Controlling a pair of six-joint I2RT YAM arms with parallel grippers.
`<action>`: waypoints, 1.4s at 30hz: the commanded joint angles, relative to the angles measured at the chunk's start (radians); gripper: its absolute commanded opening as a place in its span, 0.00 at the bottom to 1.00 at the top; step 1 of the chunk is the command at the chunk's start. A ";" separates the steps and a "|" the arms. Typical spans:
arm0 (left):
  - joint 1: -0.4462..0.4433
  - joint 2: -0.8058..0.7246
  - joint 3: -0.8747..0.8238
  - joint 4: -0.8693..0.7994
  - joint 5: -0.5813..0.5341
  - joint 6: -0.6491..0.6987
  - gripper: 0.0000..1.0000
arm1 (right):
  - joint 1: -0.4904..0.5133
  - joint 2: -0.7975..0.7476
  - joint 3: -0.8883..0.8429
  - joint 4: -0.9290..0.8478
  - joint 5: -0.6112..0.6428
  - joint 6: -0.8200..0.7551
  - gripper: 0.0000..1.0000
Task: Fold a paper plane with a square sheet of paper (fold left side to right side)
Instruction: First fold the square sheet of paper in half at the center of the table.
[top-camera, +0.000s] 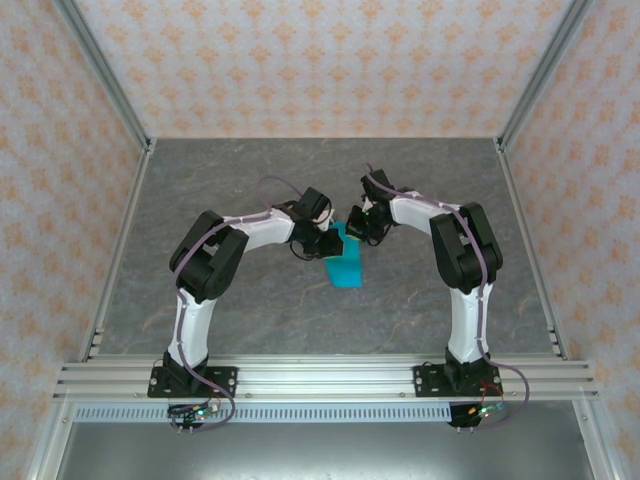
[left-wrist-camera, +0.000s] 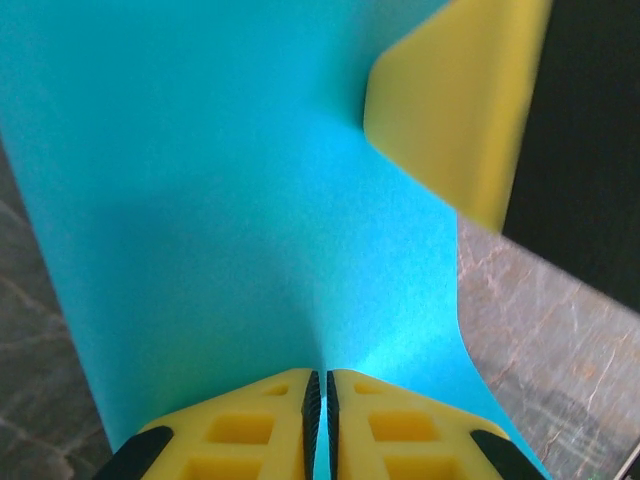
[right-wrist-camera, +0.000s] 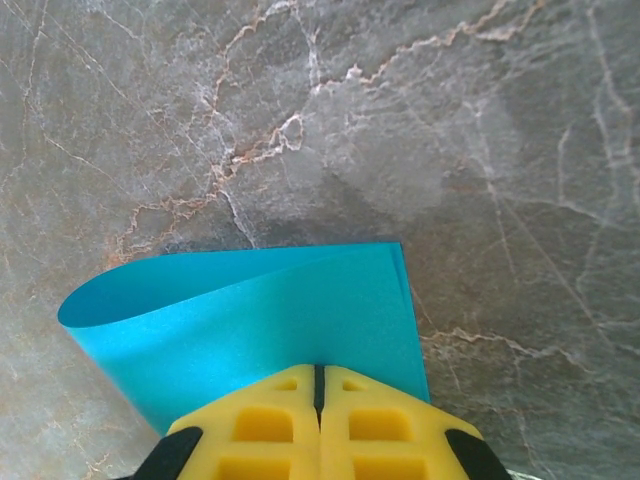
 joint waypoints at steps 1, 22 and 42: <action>-0.031 -0.026 -0.071 -0.099 0.026 0.051 0.14 | 0.004 0.054 -0.012 -0.085 0.083 0.017 0.05; -0.069 -0.097 -0.160 -0.185 0.139 0.192 0.13 | 0.004 0.059 -0.001 -0.104 0.086 0.014 0.05; -0.111 -0.156 -0.261 -0.180 0.165 0.211 0.13 | 0.005 0.061 0.004 -0.113 0.087 0.007 0.05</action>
